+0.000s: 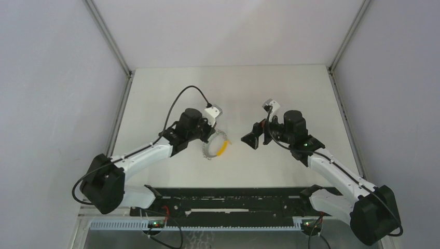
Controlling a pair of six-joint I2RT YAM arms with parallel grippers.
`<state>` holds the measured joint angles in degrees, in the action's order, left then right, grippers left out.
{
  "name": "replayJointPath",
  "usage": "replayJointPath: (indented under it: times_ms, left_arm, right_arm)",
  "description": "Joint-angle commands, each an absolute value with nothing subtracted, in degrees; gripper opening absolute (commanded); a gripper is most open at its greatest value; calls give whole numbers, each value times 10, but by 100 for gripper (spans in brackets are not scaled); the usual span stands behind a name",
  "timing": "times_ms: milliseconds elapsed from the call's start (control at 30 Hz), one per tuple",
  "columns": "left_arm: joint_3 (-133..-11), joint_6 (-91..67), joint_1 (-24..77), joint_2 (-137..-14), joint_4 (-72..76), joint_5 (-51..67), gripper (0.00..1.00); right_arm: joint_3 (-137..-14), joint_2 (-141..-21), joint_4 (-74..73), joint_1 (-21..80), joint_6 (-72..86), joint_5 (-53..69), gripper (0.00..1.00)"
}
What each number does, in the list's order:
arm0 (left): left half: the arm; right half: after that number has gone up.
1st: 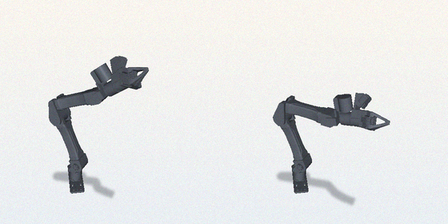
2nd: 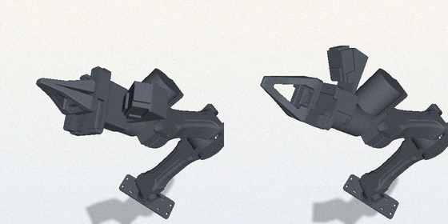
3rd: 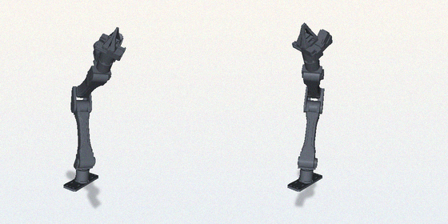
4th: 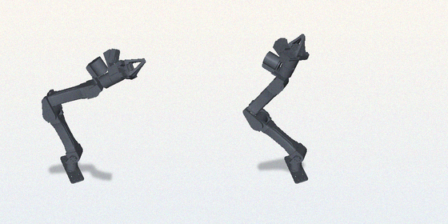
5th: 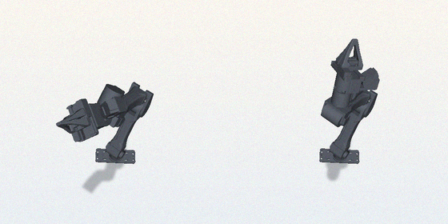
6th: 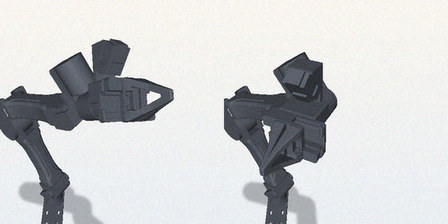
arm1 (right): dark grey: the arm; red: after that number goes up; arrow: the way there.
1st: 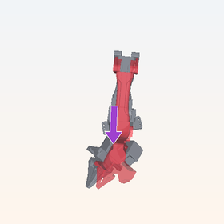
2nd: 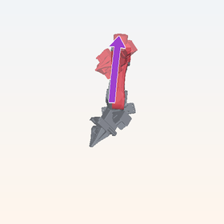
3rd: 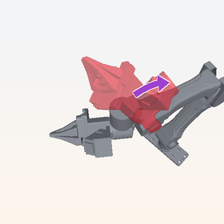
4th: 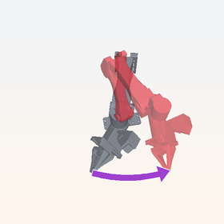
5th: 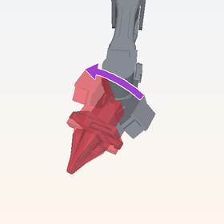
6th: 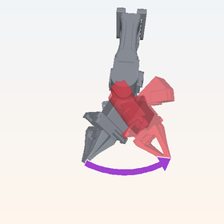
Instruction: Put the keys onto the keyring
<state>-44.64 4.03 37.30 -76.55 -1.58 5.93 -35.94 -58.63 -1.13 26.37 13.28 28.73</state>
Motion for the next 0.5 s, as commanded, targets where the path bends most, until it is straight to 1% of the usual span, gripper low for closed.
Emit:
replayJointPath:
  times_ms: [0, 100, 133, 167, 333, 467]
  left_arm:
    - [-449, 109, 383, -710, -3, 59, 0]
    - [-444, 137, 390, -690, 0, 77, 0]
    - [-442, 147, 391, -685, 1, 85, 0]
    - [-441, 156, 394, -681, 2, 91, 0]
    - [-430, 230, 416, -653, 3, 79, 0]
    - [-420, 247, 422, -633, 17, 92, 0]
  right_arm:
    - [-375, -585, 48, 268, 66, 336, 97]
    - [-373, -587, 51, 268, 38, 355, 94]
    - [-368, -588, 61, 267, 26, 370, 88]
    - [-363, -587, 72, 268, 18, 385, 85]
    - [-320, -574, 148, 292, -37, 378, 85]
    - [-313, -578, 161, 318, -97, 363, 84]
